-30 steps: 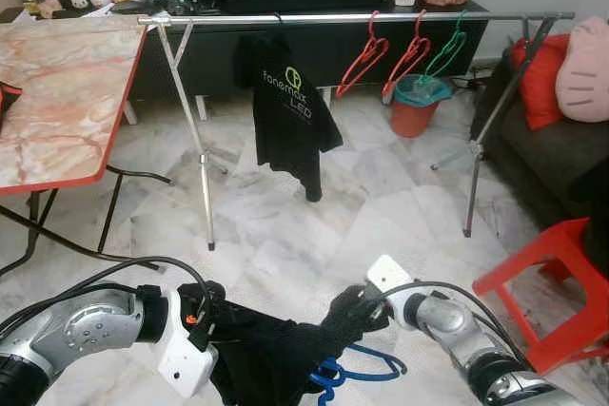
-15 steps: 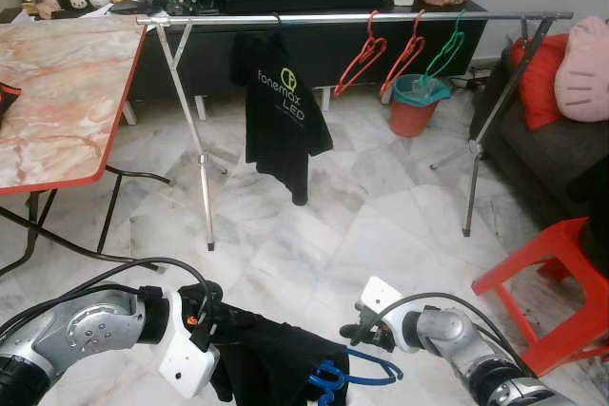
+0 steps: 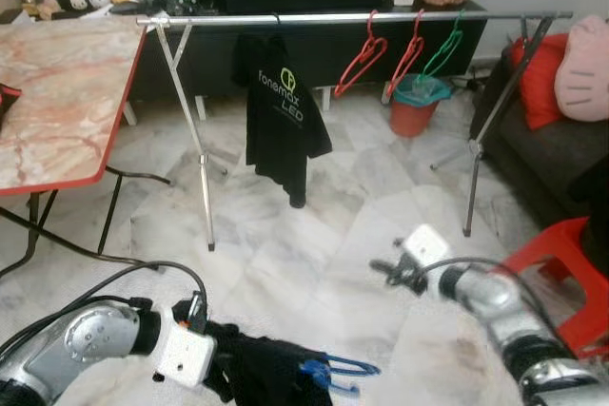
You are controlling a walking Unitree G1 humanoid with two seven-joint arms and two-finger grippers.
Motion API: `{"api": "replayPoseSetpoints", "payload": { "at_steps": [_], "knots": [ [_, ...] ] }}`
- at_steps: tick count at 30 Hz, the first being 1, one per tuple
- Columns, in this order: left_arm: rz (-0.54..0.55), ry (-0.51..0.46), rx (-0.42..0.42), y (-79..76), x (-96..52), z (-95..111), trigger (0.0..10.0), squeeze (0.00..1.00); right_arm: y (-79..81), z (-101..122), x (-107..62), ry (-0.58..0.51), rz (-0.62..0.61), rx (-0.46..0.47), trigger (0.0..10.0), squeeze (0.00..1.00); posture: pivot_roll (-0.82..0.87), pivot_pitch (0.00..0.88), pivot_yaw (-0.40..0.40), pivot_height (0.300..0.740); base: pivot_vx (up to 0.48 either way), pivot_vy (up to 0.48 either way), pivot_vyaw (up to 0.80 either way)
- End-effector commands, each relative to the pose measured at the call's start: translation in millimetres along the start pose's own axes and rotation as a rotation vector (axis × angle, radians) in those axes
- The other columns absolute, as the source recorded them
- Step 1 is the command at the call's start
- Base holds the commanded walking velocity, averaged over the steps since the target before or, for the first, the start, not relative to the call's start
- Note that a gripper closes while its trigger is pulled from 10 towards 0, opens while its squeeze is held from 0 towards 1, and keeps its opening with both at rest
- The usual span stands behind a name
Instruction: Hang hanger
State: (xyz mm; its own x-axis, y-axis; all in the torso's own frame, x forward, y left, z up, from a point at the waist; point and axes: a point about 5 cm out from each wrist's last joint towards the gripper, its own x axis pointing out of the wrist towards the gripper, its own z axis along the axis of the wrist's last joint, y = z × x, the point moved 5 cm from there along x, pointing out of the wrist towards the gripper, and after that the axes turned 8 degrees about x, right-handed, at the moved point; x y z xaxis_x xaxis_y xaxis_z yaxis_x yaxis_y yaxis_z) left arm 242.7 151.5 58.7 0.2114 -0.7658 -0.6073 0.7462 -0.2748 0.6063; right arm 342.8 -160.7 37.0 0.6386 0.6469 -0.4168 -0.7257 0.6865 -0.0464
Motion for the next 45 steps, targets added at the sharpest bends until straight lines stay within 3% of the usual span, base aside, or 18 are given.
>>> {"api": "replayPoseSetpoints", "payload": {
  "at_steps": [1, 3, 4, 6, 8, 13, 16, 19, 21, 25, 30, 31, 32, 33, 38, 39, 40, 45],
  "knots": [
    [0.045, -0.029, -0.030, 13.7, -0.4, 7, 10.0, 0.00, 17.8, -1, 0.3, -0.011, 0.123, 0.026, 10.0, 0.00, 0.04, 0.000, -0.017, 0.740, 0.000, 0.000, 0.00],
    [0.036, -0.066, -0.082, 15.4, 3.5, 16, 10.0, 0.00, 38.8, 5, -1.6, -0.043, 0.279, 0.082, 10.0, 0.00, 0.04, 0.000, -0.017, 0.740, 0.000, 0.000, 0.00],
    [0.036, -0.066, -0.082, 15.4, 3.5, 16, 10.0, 0.00, 38.8, 5, -1.6, -0.043, 0.279, 0.082, 10.0, 0.00, 0.04, 0.000, -0.017, 0.740, 0.000, 0.000, 0.00],
    [0.019, -0.120, -0.126, 19.1, 5.1, 29, 10.0, 0.00, 57.6, 3, -6.9, -0.037, 0.415, 0.101, 10.0, 0.00, 0.04, 0.000, -0.022, 0.740, 0.000, 0.000, 0.00],
    [0.005, -0.142, -0.137, 21.3, 5.6, 34, 10.0, 0.00, 65.3, 0, -9.4, -0.025, 0.474, 0.115, 10.0, 0.00, 0.04, 0.000, -0.022, 0.740, 0.000, 0.000, 0.00],
    [-0.032, -0.145, -0.146, 21.2, 7.9, 34, 10.0, 0.00, 66.6, -3, -13.1, -0.017, 0.509, 0.148, 10.0, 0.00, 0.05, 0.000, -0.024, 0.740, 0.000, 0.000, 0.00],
    [-0.077, -0.109, -0.175, 13.2, 10.7, 27, 10.0, 0.00, 54.8, 6, -23.8, -0.044, 0.495, 0.189, 10.0, 0.00, 0.03, 0.000, -0.020, 0.740, 0.000, 0.000, 0.00],
    [-0.117, -0.040, -0.249, -1.1, 9.2, 10, 10.0, 0.00, 40.5, -7, -40.2, 0.061, 0.468, 0.130, 10.0, 0.00, 0.03, 0.000, -0.016, 0.740, 0.000, 0.000, 0.00],
    [-0.130, -0.019, -0.286, -6.3, 7.9, 4, 10.0, 0.00, 39.5, -12, -45.6, 0.092, 0.482, 0.130, 10.0, 0.00, 0.03, 0.000, -0.017, 0.740, 0.000, 0.000, 0.00],
    [-0.160, 0.034, -0.381, -23.5, 4.4, -10, 10.0, 0.00, 53.3, -15, -58.0, 0.127, 0.602, 0.134, 10.0, 0.00, 0.02, 0.000, -0.013, 0.740, 0.000, 0.000, 0.00],
    [-0.141, 0.021, -0.432, -21.4, 5.3, -10, 10.0, 0.00, 70.4, -13, -59.6, 0.121, 0.691, 0.144, 10.0, 0.00, 0.02, 0.000, -0.013, 0.740, 0.000, 0.000, 0.00],
    [-0.134, 0.009, -0.438, -19.0, 6.4, -8, 10.0, 0.00, 72.9, -13, -57.4, 0.118, 0.697, 0.149, 10.0, 0.17, 0.02, 0.000, -0.014, 0.740, 0.000, 0.000, 0.00],
    [-0.127, -0.010, -0.446, -15.3, 8.1, -4, 10.0, 0.00, 77.2, -13, -53.5, 0.113, 0.706, 0.149, 10.0, 0.75, 0.02, 0.000, -0.014, 0.740, 0.000, 0.000, 0.00],
    [-0.126, -0.012, -0.442, -14.3, 8.5, -4, 10.0, 0.00, 80.3, -14, -52.1, 0.115, 0.718, 0.152, 10.0, 1.00, 0.02, 0.000, -0.014, 0.740, 0.000, 0.000, 0.00],
    [-0.127, -0.019, -0.431, -9.0, 8.6, -3, 10.0, 0.00, 90.8, -17, -49.2, 0.131, 0.747, 0.143, 10.0, 0.97, 0.03, 0.000, -0.015, 0.740, 0.000, 0.000, 0.00],
    [-0.124, -0.021, -0.434, -8.1, 8.4, -2, 10.0, 0.00, 91.6, -18, -49.6, 0.140, 0.750, 0.140, 10.0, 0.39, 0.03, 0.000, -0.015, 0.740, 0.000, 0.000, 0.00],
    [-0.122, -0.023, -0.437, -7.4, 8.4, -2, 10.0, 0.00, 92.1, -20, -50.1, 0.149, 0.751, 0.134, 10.0, 0.00, 0.03, 0.000, -0.017, 0.740, 0.000, 0.000, 0.00],
    [-0.114, -0.038, -0.450, -3.0, 8.2, 0, 10.0, 0.00, 91.2, -31, -50.8, 0.197, 0.734, 0.120, 10.0, 0.00, 0.03, 0.000, -0.017, 0.740, 0.000, 0.000, 0.00]
  ]
}}
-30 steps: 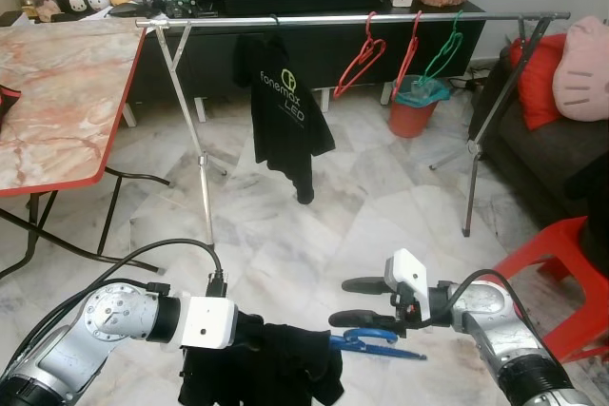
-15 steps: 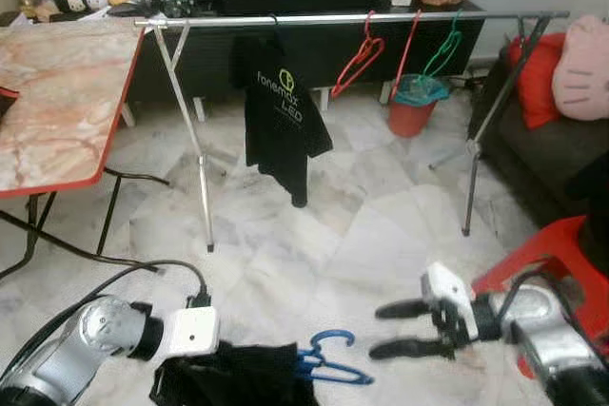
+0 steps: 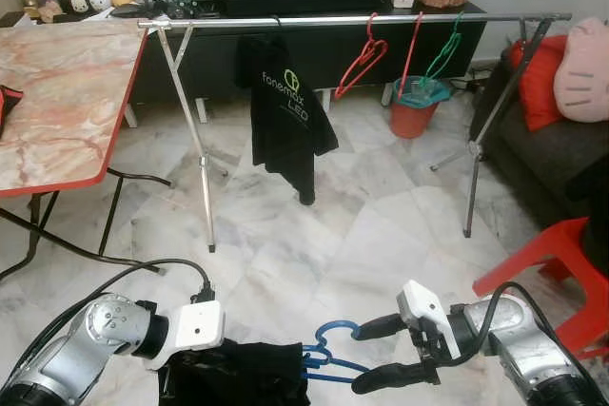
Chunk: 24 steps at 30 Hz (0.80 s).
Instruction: Hang hanger
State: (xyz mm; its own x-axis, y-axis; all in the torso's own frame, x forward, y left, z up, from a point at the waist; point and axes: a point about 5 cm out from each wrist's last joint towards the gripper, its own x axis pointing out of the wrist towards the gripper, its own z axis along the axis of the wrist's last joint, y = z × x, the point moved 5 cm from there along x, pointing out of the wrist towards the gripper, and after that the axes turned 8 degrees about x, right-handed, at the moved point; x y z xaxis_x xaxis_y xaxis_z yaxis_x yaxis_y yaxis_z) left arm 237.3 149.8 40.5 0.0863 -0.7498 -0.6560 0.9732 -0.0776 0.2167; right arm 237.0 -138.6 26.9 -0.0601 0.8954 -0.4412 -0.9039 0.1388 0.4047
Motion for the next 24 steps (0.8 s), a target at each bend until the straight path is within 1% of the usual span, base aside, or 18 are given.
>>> {"api": "replayPoseSetpoints", "payload": {
  "at_steps": [1, 5, 7, 9, 12, 16, 19, 24],
  "knots": [
    [0.020, -0.040, 0.030, 10.1, -4.4, 14, 10.0, 0.00, -1.2, -10, -0.6, 0.044, -0.016, 0.005, 10.0, 0.00, 0.03, 0.000, -0.017, 0.740, 0.000, 0.000, 0.00],
    [0.026, -0.047, 0.044, 14.6, -4.4, 18, 10.0, 0.00, -5.2, -21, 5.5, 0.077, -0.053, 0.017, 10.0, 0.00, 0.03, 0.000, -0.020, 0.740, 0.000, 0.000, 0.00],
    [0.022, -0.053, 0.044, 15.0, -4.3, 20, 10.0, 0.00, -4.1, -22, 7.5, 0.073, -0.047, 0.022, 10.0, 0.00, 0.04, 0.000, -0.023, 0.740, 0.000, 0.000, 0.00],
    [0.018, -0.073, 0.042, 15.5, -5.5, 27, 10.0, 0.00, -6.0, -23, 11.0, 0.058, -0.070, 0.032, 10.0, 0.00, 0.04, 0.000, -0.022, 0.740, 0.000, 0.000, 0.00],
    [0.012, -0.081, 0.045, 15.0, -7.6, 30, 10.0, 0.00, -8.0, -20, 13.8, 0.026, -0.087, 0.027, 10.0, 0.00, 0.04, 0.000, -0.023, 0.740, 0.000, 0.000, 0.00],
    [0.005, -0.083, 0.046, 14.1, -7.7, 32, 10.0, 0.00, -8.5, -18, 15.0, 0.021, -0.082, 0.020, 10.0, 0.00, 0.04, 0.000, -0.023, 0.740, 0.000, 0.000, 0.00],
    [0.006, -0.081, 0.042, 13.8, -8.2, 32, 10.0, 0.00, -17.8, -11, 15.8, -0.015, -0.136, -0.009, 10.0, 0.00, 0.05, 0.000, -0.027, 0.740, 0.000, 0.000, 0.00],
    [-0.006, -0.080, 0.040, 10.7, -7.3, 32, 10.0, 0.00, -26.5, -3, 13.9, -0.036, -0.193, -0.035, 10.0, 0.00, 0.05, 0.000, -0.027, 0.740, 0.000, 0.000, 0.00]
  ]
}}
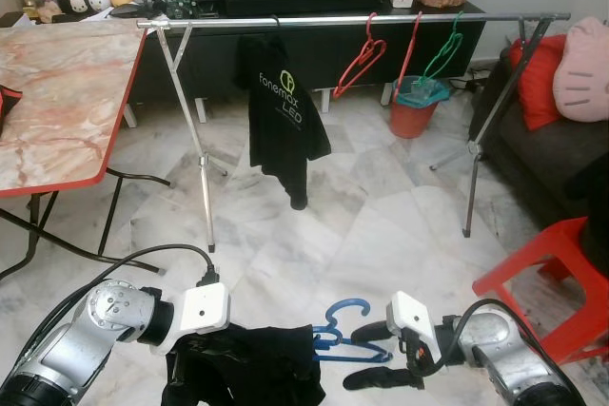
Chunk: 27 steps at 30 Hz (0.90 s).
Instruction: Hang hanger
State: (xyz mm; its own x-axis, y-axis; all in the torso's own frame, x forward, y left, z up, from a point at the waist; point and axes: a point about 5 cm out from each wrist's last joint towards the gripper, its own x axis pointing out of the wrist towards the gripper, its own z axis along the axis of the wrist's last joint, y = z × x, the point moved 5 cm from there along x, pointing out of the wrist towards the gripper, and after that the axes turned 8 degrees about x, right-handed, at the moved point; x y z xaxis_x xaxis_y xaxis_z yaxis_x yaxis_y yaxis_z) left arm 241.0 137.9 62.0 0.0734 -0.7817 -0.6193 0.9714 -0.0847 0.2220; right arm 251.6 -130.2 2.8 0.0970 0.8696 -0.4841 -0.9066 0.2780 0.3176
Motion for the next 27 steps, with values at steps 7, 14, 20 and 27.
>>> {"api": "replayPoseSetpoints", "payload": {
  "at_steps": [7, 14, 20, 27],
  "knots": [
    [-0.024, -0.025, 0.022, -2.5, -1.5, 9, 10.0, 0.00, -17.4, 29, -12.0, -0.132, -0.085, -0.028, 10.0, 0.00, 0.05, 0.000, -0.028, 0.740, 0.000, 0.000, 0.00],
    [-0.025, -0.029, 0.022, -2.6, -0.5, 10, 10.0, 0.00, -1.5, 17, -5.5, -0.086, 0.037, 0.001, 10.0, 0.00, 0.05, 0.000, -0.030, 0.740, 0.000, 0.000, 0.00],
    [-0.024, -0.024, 0.020, -2.8, -2.7, 10, 10.0, 0.00, 5.2, 16, 1.5, -0.090, 0.083, 0.014, 10.0, 0.00, 0.05, 0.000, -0.030, 0.740, 0.000, 0.000, 0.00],
    [-0.028, -0.026, 0.022, -3.1, -2.1, 11, 10.0, 0.00, 5.5, 17, 5.5, -0.095, 0.085, 0.020, 10.0, 0.00, 0.05, 0.000, -0.032, 0.740, 0.000, 0.000, 0.00]
  ]
}}
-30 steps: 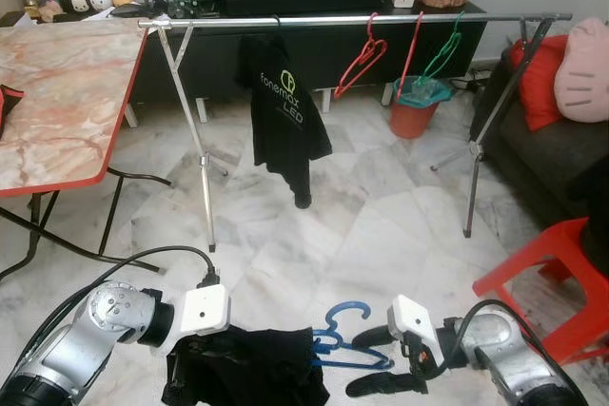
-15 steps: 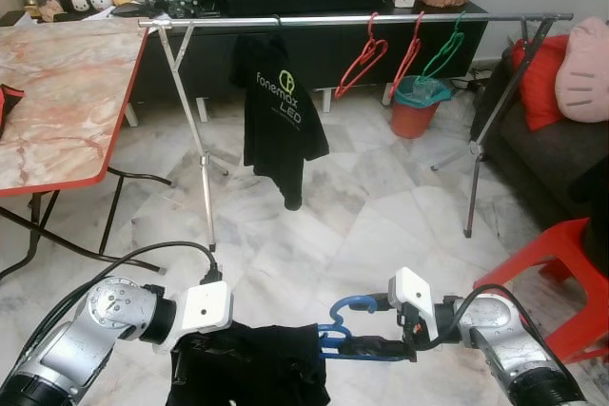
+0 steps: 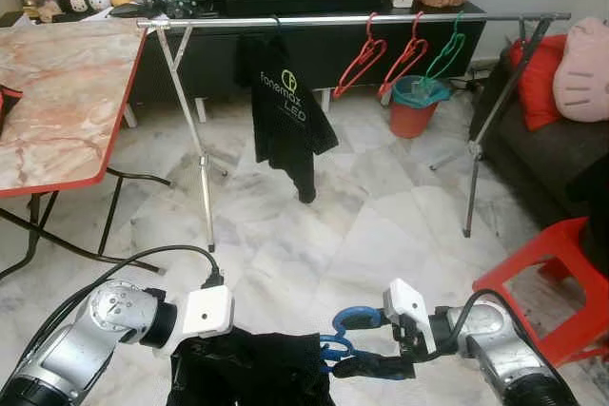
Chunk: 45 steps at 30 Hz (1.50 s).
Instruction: Hang hanger
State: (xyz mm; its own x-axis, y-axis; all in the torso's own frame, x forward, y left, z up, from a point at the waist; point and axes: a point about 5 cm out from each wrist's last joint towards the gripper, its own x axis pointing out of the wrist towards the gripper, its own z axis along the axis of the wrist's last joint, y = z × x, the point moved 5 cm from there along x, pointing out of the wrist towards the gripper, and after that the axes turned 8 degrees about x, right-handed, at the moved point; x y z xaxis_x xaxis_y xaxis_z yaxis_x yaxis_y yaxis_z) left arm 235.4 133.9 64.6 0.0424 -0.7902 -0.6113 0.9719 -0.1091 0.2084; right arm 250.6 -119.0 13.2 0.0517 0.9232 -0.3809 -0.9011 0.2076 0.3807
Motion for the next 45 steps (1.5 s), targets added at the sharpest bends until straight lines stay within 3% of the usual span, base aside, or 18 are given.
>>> {"api": "replayPoseSetpoints", "payload": {
  "at_steps": [1, 2, 3, 4, 45],
  "knots": [
    [-0.001, -0.007, 0.018, 1.4, -3.1, 5, 10.0, 0.00, -1.8, 5, 1.5, -0.008, -0.004, -0.006, 10.0, 0.00, 0.05, 0.000, -0.032, 0.740, 0.000, 0.000, 0.00],
    [-0.001, -0.007, 0.019, 1.4, -3.1, 5, 10.0, 0.00, -1.6, 4, 1.9, -0.007, -0.002, -0.004, 9.2, 0.00, 0.05, 0.000, -0.032, 0.740, 0.000, 0.000, 0.00],
    [-0.001, -0.007, 0.019, 1.4, -3.0, 5, 10.0, 0.00, -1.4, 2, 3.0, -0.001, -0.002, -0.002, 3.5, 0.00, 0.05, 0.000, -0.032, 0.740, 0.000, 0.000, 0.00],
    [-0.001, -0.007, 0.020, 1.4, -3.0, 5, 10.0, 0.00, -1.2, 2, 3.5, 0.002, -0.001, -0.002, 0.0, 0.00, 0.05, 0.000, -0.032, 0.740, 0.000, 0.000, 0.00],
    [0.009, -0.021, 0.030, 6.0, -2.0, 10, 10.0, 0.00, 9.9, -9, 19.0, 0.015, 0.059, 0.044, 0.0, 0.00, 0.06, 0.000, -0.034, 0.740, 0.000, 0.000, 0.00]
  ]
}}
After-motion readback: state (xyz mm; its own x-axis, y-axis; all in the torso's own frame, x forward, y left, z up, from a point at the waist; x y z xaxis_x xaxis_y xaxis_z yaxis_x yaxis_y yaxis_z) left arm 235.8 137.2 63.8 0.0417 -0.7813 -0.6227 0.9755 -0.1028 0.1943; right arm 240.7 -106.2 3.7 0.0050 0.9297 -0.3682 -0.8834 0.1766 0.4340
